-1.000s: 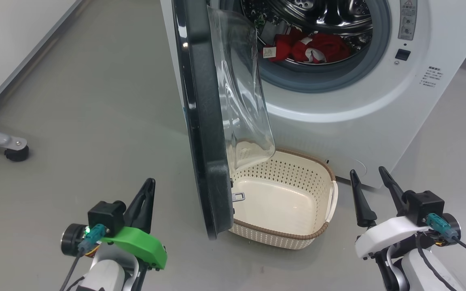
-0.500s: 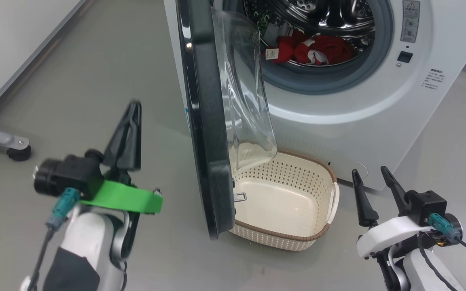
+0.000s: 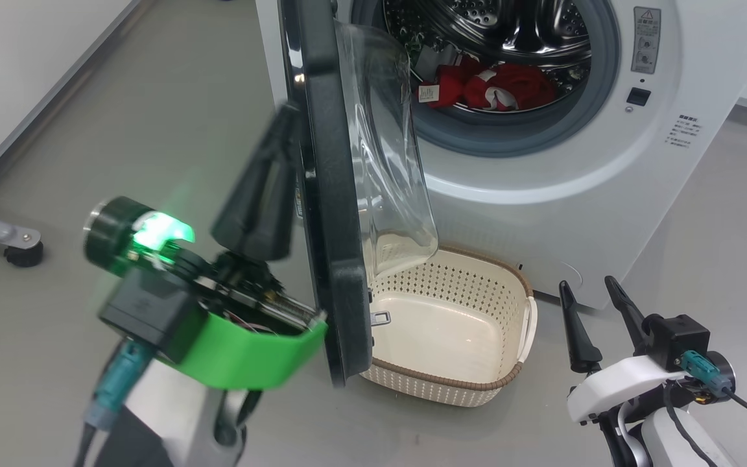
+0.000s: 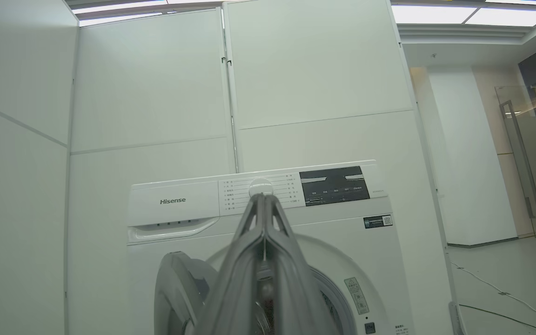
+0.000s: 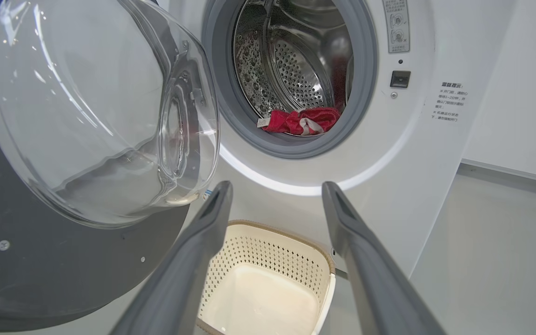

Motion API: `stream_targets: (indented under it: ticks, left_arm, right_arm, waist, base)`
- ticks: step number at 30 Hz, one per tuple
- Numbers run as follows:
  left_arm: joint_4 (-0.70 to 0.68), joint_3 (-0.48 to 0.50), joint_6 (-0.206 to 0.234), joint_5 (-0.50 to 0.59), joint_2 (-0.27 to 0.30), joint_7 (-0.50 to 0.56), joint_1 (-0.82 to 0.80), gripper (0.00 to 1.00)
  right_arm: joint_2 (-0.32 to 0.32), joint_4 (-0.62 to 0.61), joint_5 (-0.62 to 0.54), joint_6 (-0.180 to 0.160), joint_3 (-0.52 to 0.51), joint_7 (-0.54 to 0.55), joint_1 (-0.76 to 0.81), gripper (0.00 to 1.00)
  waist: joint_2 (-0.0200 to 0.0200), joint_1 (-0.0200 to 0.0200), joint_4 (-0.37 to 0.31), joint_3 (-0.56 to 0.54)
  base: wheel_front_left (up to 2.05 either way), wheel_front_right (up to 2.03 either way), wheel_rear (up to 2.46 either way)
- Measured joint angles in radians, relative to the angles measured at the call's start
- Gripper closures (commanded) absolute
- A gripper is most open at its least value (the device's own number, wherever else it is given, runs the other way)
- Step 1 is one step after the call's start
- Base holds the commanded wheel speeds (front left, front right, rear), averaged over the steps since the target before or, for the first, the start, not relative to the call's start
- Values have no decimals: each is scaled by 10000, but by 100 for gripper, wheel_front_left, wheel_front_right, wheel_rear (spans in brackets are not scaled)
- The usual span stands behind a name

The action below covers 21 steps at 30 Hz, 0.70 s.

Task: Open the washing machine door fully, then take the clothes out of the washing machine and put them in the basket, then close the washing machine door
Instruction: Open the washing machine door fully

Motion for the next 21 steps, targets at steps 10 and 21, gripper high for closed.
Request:
stream_targets:
  ticks: [10, 21]
  left_arm:
    - [-54, -2301, -414, -830, 119, 320, 1249, 100]
    - [247, -3605, -500, -1785, 176, 1354, 1929, 100]
  right_arm:
    - [81, 35, -77, 88, -128, 0, 14, 0]
    - [207, 40, -192, 192, -242, -2, 14, 0]
  waist:
    - [0, 0, -140, -16]
    - [0, 0, -218, 142]
  base:
    - [0, 0, 0]
    - [0, 0, 0]
